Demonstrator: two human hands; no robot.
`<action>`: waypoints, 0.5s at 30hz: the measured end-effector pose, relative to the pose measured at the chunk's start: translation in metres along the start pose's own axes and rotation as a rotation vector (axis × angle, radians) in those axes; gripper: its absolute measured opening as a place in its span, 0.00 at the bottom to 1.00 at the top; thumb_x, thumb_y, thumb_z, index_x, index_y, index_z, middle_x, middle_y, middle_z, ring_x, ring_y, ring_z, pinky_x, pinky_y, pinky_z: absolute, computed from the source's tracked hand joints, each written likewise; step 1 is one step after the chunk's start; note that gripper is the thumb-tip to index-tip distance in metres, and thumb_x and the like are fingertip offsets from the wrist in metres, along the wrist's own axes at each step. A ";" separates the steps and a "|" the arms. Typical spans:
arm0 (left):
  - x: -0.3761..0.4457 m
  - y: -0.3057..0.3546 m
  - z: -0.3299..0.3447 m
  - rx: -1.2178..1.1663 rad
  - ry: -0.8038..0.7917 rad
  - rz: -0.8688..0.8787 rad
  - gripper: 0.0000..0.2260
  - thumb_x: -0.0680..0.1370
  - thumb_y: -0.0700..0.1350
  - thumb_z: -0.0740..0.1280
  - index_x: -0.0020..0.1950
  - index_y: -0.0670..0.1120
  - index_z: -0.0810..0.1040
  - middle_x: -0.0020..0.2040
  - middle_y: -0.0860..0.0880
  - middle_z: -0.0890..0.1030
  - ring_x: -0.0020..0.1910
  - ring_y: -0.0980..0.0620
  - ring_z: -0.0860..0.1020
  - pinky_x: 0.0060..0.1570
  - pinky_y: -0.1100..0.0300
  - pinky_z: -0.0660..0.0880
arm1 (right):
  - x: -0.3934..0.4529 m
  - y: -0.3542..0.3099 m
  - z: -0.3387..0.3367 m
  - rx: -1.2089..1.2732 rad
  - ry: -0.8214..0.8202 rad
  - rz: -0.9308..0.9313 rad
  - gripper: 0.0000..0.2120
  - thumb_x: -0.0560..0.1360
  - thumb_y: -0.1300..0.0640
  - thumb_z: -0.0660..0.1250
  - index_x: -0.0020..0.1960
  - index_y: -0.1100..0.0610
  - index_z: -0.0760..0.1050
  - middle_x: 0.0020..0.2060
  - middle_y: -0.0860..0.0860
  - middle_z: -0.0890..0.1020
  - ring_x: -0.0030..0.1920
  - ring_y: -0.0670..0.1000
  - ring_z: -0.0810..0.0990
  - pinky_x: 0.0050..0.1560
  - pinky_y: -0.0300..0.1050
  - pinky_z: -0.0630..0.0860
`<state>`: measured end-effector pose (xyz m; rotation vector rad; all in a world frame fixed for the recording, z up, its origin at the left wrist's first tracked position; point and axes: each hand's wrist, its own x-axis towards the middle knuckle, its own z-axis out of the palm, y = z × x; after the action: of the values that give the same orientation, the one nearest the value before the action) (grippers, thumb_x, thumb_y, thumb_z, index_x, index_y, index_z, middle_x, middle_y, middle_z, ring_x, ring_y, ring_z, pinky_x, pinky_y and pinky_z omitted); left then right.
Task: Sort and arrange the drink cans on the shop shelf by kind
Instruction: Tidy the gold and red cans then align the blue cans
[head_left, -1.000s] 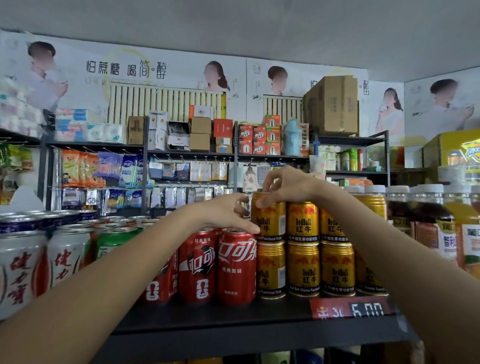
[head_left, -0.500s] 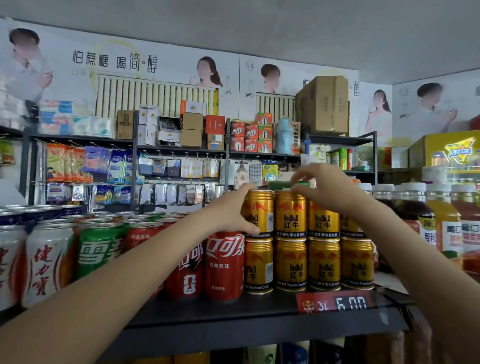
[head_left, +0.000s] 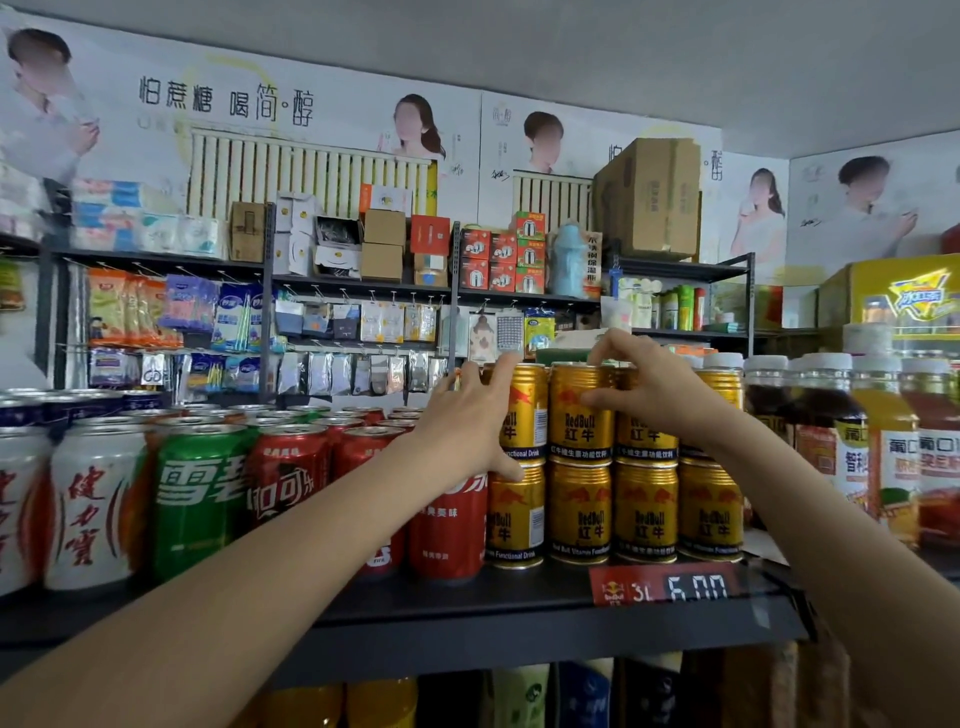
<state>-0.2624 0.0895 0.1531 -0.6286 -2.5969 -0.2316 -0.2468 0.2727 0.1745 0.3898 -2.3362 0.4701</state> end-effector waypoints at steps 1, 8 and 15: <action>0.000 0.000 0.000 0.002 0.002 0.002 0.49 0.68 0.52 0.74 0.75 0.51 0.40 0.73 0.38 0.55 0.72 0.36 0.55 0.70 0.46 0.55 | 0.002 -0.002 -0.001 -0.056 -0.048 0.020 0.16 0.70 0.51 0.72 0.51 0.51 0.67 0.54 0.49 0.74 0.57 0.51 0.71 0.64 0.53 0.65; 0.005 -0.005 0.004 0.037 0.032 0.018 0.50 0.66 0.55 0.75 0.74 0.49 0.43 0.71 0.37 0.59 0.72 0.38 0.58 0.71 0.46 0.51 | 0.017 -0.018 -0.003 -0.265 -0.171 0.110 0.22 0.68 0.46 0.73 0.54 0.53 0.68 0.57 0.52 0.76 0.59 0.53 0.72 0.62 0.51 0.64; 0.006 -0.004 0.005 0.028 0.027 0.012 0.49 0.66 0.54 0.75 0.73 0.48 0.43 0.71 0.37 0.58 0.72 0.38 0.56 0.71 0.45 0.48 | 0.012 -0.011 -0.006 0.296 0.049 0.145 0.19 0.63 0.57 0.77 0.45 0.56 0.67 0.49 0.52 0.77 0.48 0.53 0.77 0.45 0.52 0.78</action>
<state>-0.2712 0.0897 0.1517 -0.6270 -2.5649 -0.1981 -0.2471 0.2640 0.1896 0.3428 -2.2602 0.8910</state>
